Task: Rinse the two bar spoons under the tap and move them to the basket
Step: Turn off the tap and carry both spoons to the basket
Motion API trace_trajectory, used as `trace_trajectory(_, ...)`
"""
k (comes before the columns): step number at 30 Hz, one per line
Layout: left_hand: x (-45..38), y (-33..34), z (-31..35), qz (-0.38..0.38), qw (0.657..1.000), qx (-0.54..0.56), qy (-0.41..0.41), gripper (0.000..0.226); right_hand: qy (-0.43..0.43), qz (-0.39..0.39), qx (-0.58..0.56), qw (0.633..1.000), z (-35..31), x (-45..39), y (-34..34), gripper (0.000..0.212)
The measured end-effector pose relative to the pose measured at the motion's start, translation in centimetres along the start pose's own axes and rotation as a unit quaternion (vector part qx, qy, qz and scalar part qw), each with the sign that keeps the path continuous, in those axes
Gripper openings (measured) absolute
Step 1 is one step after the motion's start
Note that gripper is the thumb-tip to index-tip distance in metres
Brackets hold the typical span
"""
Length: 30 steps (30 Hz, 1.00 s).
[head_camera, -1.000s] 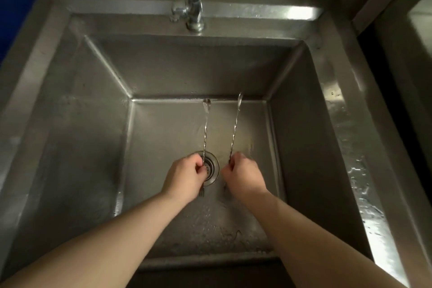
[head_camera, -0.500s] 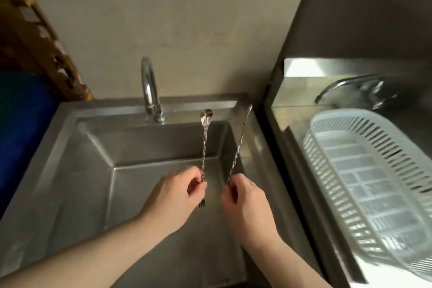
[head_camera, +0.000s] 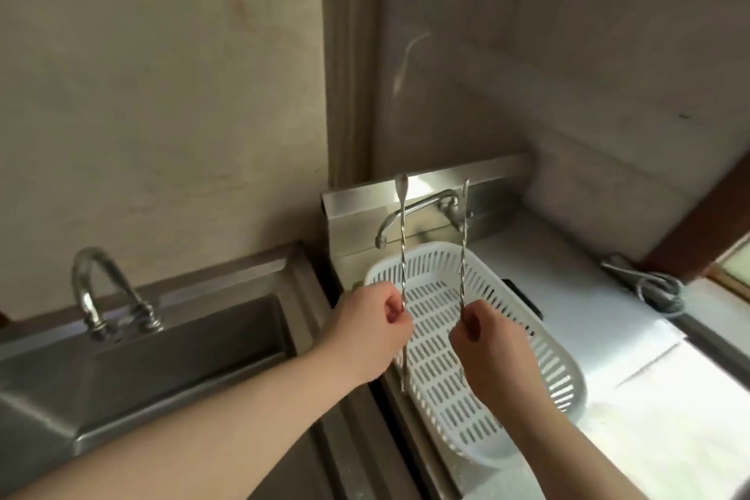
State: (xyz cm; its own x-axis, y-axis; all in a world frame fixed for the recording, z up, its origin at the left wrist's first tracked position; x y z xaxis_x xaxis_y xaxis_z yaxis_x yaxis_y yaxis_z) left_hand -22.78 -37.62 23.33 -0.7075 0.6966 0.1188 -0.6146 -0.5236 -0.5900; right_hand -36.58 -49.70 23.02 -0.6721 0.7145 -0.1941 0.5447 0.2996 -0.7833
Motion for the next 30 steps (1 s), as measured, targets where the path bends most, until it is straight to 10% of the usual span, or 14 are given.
trace_trajectory(14, -4.5, 15.0, -2.5, -0.148, 0.911, 0.103, -0.371, 0.014, 0.118, -0.163, 0.117, 0.972, 13.7, -2.0, 5.5, 0.018)
trace_trajectory(30, -5.0, 19.5, -6.4, -0.147, 0.854, 0.121, -0.485, 0.033, 0.104, -0.246, 0.153, 0.951, 16.6, -2.7, 9.6, 0.016)
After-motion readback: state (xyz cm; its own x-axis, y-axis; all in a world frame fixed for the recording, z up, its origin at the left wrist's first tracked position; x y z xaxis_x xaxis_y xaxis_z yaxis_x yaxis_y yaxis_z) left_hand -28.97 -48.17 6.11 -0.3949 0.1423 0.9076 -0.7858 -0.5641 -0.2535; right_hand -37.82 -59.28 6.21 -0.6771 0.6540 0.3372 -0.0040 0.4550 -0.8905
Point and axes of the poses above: each hand's wrist, its own x-axis away from the middle knuckle, its own y-axis out of the palm, z = x × y, the point moved 8 cm from there along -x, towards the middle knuckle, and after that the axes turned 8 degrees about -y, right-handed, at the moved point
